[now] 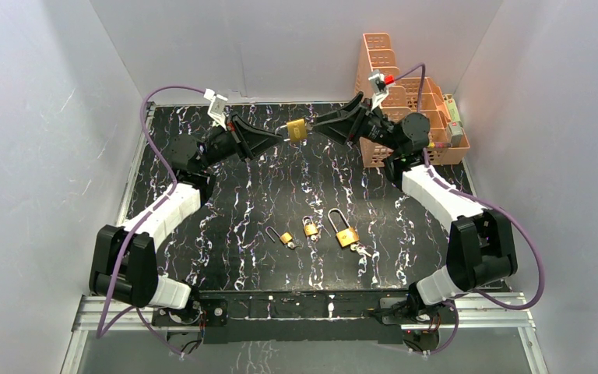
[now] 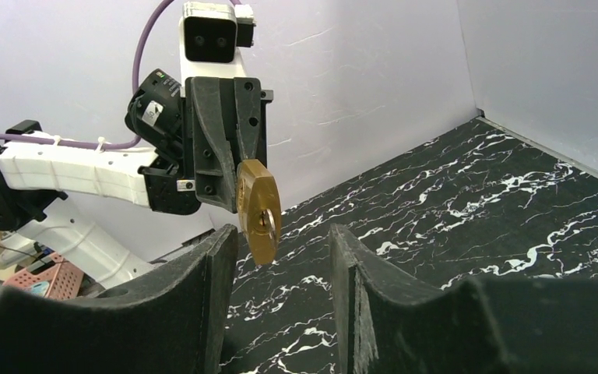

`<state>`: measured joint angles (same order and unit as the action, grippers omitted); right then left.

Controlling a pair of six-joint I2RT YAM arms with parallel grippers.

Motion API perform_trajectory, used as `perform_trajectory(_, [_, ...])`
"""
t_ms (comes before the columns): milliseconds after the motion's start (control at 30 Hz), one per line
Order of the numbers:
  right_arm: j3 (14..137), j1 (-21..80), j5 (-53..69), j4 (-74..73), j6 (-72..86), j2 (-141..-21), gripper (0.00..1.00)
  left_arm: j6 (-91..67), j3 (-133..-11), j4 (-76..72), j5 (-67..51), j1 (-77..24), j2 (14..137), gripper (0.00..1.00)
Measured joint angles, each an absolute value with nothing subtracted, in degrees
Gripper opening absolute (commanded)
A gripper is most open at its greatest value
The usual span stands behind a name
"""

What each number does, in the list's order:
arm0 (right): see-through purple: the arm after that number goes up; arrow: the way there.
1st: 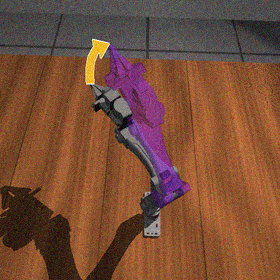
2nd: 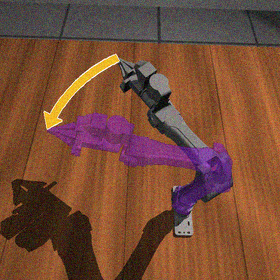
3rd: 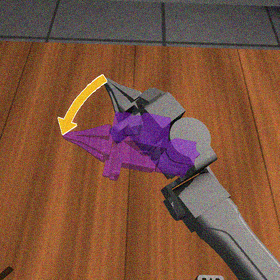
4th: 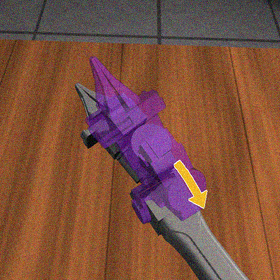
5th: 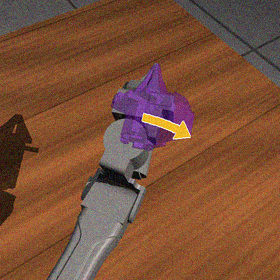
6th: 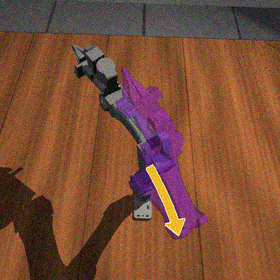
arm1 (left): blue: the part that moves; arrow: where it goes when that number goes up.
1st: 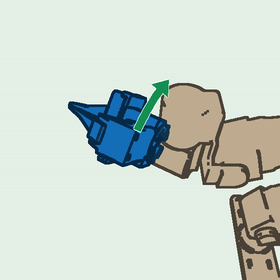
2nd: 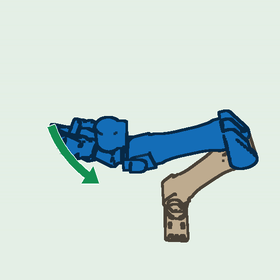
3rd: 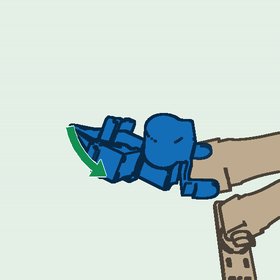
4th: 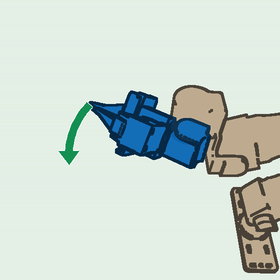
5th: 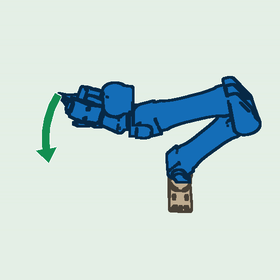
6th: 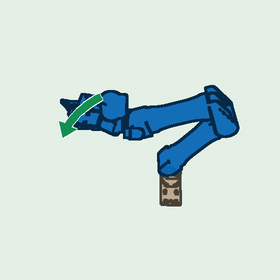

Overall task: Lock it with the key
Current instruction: Lock the lock.

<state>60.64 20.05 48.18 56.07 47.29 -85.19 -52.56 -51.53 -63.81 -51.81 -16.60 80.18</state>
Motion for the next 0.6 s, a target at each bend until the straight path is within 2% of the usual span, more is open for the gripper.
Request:
perform_trajectory(233, [61.36, 21.08, 48.90, 57.14, 47.86, -86.32, 0.38, -52.64, -51.66, -63.86, -51.92, -16.60, 80.75, 0.00])
perform_trajectory(267, [61.56, 21.15, 49.01, 57.21, 47.88, -86.61, 0.30, -52.64, -51.70, -63.86, -51.92, -16.60, 80.86, 0.00])
perform_trajectory(333, [61.78, 21.41, 49.34, 57.63, 48.12, -87.09, 0.01, -52.66, -51.72, -63.86, -51.92, -16.60, 81.23, 0.00])
perform_trajectory(600, [62.04, 21.08, 51.29, 59.75, 49.80, -88.03, 0.00, -52.77, -51.72, -63.88, -52.14, -15.81, 81.36, 0.00])
